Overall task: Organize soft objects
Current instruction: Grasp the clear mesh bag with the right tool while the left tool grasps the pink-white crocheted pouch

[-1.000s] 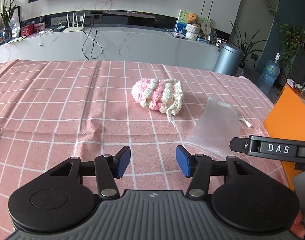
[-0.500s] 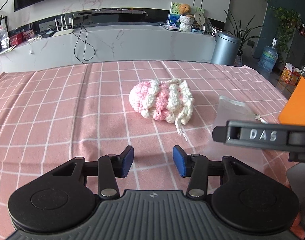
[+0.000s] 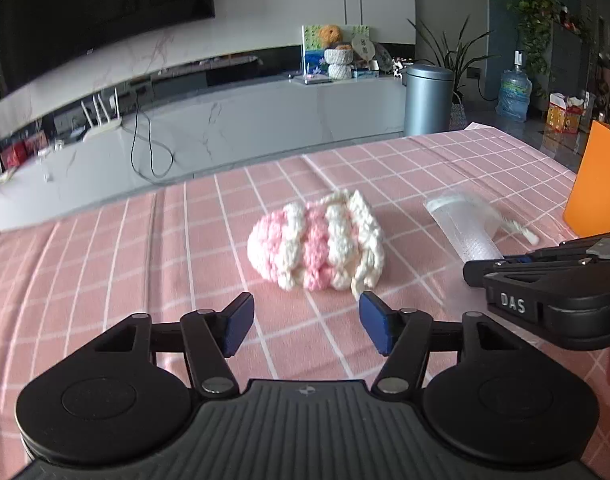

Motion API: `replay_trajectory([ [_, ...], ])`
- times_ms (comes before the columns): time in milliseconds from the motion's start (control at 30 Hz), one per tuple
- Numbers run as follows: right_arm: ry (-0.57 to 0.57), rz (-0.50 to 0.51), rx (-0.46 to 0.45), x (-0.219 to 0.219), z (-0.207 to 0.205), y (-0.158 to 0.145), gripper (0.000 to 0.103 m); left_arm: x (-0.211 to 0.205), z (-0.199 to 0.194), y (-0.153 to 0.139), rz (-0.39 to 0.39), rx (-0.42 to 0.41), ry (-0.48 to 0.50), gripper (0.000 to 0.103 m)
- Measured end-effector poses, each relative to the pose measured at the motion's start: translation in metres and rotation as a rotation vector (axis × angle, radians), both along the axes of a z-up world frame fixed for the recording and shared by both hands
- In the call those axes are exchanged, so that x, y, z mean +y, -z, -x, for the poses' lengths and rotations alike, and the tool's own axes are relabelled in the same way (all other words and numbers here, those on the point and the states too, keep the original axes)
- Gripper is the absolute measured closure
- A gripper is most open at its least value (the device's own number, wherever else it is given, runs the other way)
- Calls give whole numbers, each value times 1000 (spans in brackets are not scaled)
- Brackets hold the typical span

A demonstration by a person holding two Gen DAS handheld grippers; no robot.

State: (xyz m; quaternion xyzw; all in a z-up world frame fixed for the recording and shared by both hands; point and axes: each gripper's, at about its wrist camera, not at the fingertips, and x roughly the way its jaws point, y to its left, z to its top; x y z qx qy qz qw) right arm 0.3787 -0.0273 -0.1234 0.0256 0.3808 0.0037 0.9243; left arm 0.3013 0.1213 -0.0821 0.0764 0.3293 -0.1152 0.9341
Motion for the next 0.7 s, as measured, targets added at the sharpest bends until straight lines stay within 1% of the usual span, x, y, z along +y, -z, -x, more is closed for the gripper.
replay_trajectory([
  [33,3,-16,-4,-3,0,-2,103,-3,-1,-2,-14,-11,10,29],
  [100,6,-24,-40,-6,3,-9,103,-10,-3,-3,-44,-37,38,22],
  [167,12,-54,-79,-10,6,-18,103,-18,-6,-4,-72,-55,72,20],
  [300,40,-76,-113,-18,6,-29,103,-34,-11,0,-136,-85,136,18],
  [433,41,-91,-99,-18,4,-27,103,-51,-16,9,-212,-107,165,19],
  [500,33,-87,-96,-17,3,-26,103,-55,-18,14,-234,-117,164,31],
  [567,30,-91,-92,-16,4,-24,103,-57,-20,17,-245,-116,147,36],
  [633,27,-95,-84,-16,3,-23,103,-55,-19,18,-217,-110,144,42],
  [667,24,-96,-81,-15,3,-22,103,-54,-19,19,-208,-108,140,51],
  [700,20,-94,-79,-15,4,-21,103,-53,-19,18,-201,-113,139,65],
])
